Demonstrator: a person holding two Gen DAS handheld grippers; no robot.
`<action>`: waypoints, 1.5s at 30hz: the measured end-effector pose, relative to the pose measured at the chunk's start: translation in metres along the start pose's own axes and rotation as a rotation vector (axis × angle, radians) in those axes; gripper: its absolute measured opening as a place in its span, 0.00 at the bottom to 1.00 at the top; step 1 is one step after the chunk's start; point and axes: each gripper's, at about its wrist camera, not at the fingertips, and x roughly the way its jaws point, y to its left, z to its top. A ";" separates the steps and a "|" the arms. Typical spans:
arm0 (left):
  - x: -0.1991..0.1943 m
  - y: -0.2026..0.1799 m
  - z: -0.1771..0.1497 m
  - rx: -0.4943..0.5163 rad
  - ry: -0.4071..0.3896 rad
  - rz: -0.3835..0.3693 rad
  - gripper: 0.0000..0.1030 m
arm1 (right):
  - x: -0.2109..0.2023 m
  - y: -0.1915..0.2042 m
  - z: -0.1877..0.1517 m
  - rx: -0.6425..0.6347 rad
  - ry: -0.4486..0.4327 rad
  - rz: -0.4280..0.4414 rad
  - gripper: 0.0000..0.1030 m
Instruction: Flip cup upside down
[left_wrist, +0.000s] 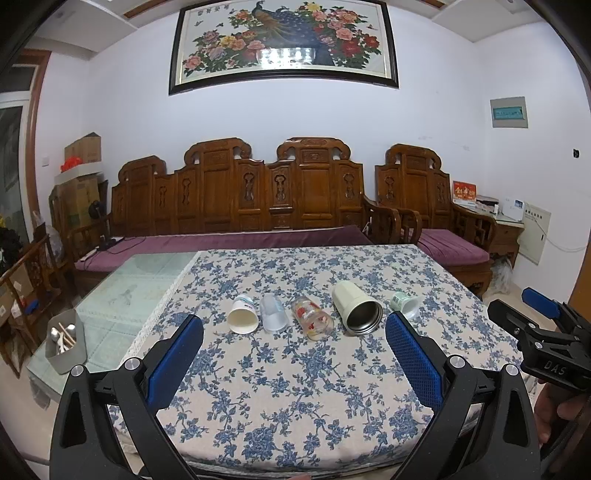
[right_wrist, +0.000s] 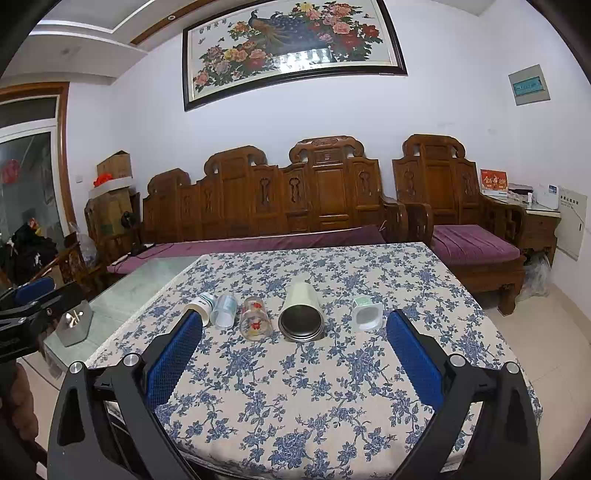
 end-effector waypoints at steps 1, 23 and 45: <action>0.001 0.001 0.000 0.000 0.000 0.000 0.92 | 0.000 -0.001 0.000 0.001 0.000 0.001 0.98; -0.002 -0.003 -0.002 0.003 -0.004 0.002 0.92 | -0.001 -0.001 0.000 -0.001 -0.001 0.001 0.98; 0.034 0.005 -0.001 0.016 0.079 0.023 0.92 | 0.030 0.004 -0.003 -0.006 0.051 0.051 0.98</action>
